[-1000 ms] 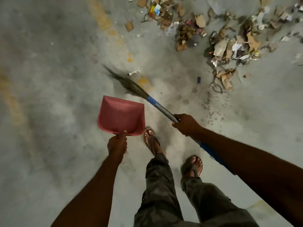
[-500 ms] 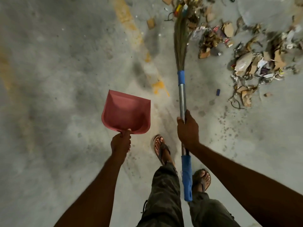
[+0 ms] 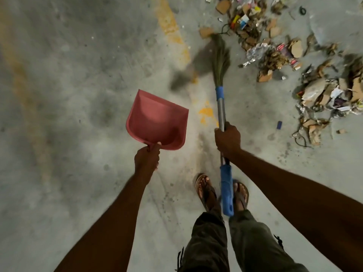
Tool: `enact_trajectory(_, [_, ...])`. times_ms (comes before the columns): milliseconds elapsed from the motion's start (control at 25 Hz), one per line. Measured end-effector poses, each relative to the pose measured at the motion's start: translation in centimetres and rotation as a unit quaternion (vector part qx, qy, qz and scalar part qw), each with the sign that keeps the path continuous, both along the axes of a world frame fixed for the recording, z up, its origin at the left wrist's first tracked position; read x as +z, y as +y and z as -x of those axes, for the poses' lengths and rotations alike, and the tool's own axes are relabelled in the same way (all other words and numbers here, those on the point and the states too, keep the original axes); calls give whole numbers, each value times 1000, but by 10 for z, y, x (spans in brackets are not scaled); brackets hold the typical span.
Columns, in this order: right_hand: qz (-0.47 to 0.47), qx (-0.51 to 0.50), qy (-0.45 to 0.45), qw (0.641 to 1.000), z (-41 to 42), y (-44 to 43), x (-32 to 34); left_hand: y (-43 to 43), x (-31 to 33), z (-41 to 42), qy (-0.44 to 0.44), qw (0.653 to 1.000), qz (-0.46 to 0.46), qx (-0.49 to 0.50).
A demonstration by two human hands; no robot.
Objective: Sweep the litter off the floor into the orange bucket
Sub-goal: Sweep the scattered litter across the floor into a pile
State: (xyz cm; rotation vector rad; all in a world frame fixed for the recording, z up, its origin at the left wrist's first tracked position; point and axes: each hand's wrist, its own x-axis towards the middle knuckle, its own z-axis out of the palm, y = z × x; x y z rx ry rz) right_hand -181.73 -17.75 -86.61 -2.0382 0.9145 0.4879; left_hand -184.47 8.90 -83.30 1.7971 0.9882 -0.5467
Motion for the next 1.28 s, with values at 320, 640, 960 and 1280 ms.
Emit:
enact_trajectory(320, [-50, 245, -25, 968, -96, 46, 26, 19, 0, -64, 13, 997, -64, 40])
enact_trajectory(640, [-184, -69, 97, 976, -239, 9, -34, 14, -9, -179, 6, 994, -19, 106])
enact_trajectory(960, [-98, -75, -43, 991, -261, 4, -9, -36, 14, -291, 2, 999, 3, 49])
enact_trajectory(1280, [-135, -23, 70, 988, -374, -13, -2, -10, 15, -362, 5, 999, -35, 18])
